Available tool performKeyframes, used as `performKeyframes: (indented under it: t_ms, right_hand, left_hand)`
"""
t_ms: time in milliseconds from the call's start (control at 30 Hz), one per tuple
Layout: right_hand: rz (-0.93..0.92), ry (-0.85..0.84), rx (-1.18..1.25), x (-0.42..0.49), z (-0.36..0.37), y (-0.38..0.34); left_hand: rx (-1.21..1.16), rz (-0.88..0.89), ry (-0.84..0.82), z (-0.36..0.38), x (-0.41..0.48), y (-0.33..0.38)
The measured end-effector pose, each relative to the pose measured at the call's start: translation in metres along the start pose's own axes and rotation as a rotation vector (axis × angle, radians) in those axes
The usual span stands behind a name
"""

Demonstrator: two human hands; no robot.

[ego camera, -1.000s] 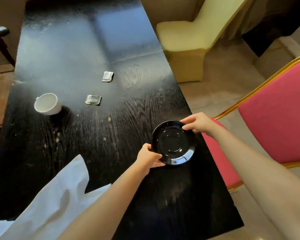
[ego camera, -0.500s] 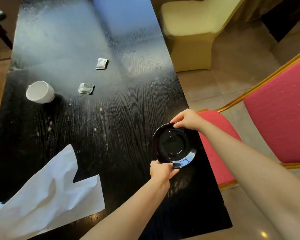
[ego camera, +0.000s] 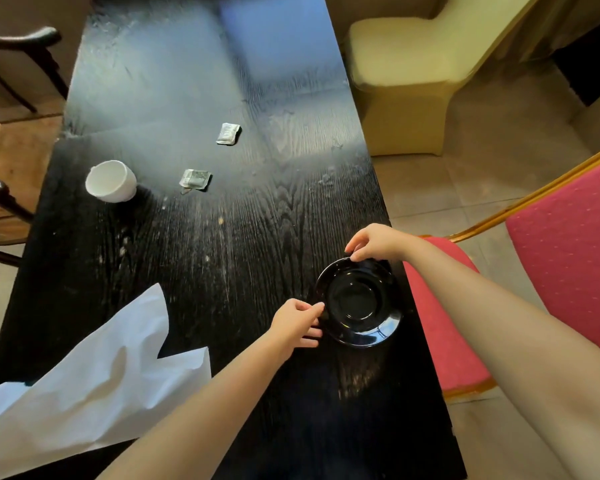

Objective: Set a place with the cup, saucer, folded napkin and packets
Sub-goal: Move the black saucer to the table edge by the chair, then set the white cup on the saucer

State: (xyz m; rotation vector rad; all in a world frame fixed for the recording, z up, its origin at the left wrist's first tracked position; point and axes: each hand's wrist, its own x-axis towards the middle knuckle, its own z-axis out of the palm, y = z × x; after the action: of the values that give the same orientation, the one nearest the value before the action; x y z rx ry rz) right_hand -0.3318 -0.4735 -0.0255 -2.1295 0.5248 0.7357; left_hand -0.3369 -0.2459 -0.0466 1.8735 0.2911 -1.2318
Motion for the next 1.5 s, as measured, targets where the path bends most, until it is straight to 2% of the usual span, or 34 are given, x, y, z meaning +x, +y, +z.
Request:
performKeyframes:
  t_ms: [133,233,333,833,1167,1233,1333,1500]
  right_hand:
    - [0.019,-0.100,-0.142,0.006,-0.008,-0.032]
    - [0.025,-0.180,-0.236,0.015,-0.013,-0.067]
    - [0.004,-0.241,-0.291,0.029,-0.011,-0.105]
    - [-0.049,-0.261,-0.450,0.148,0.037,-0.270]
    - [-0.229,-0.122,-0.512,0.241,0.056,-0.364]
    - [-0.250,-0.096,-0.463,0.258,0.063,-0.373]
    - [-0.303,-0.068,-0.362,0.280,0.076,-0.380]
    - [-0.414,-0.084,-0.037,0.300,0.100,-0.379]
  left_hand:
    - [0.357,0.156,0.130,-0.059,0.018,0.027]
    - [0.555,0.212,0.097,-0.107,0.026,0.046]
    - [0.614,0.223,0.069,-0.153,0.028,0.059]
    - [0.560,0.069,0.045,-0.351,0.055,0.082]
    - [0.389,0.088,0.128,-0.454,0.124,0.097]
    - [0.338,0.129,0.169,-0.465,0.138,0.096]
    - [0.269,0.282,0.236,-0.473,0.155,0.093]
    - [0.001,0.560,0.208,-0.463,0.171,0.084]
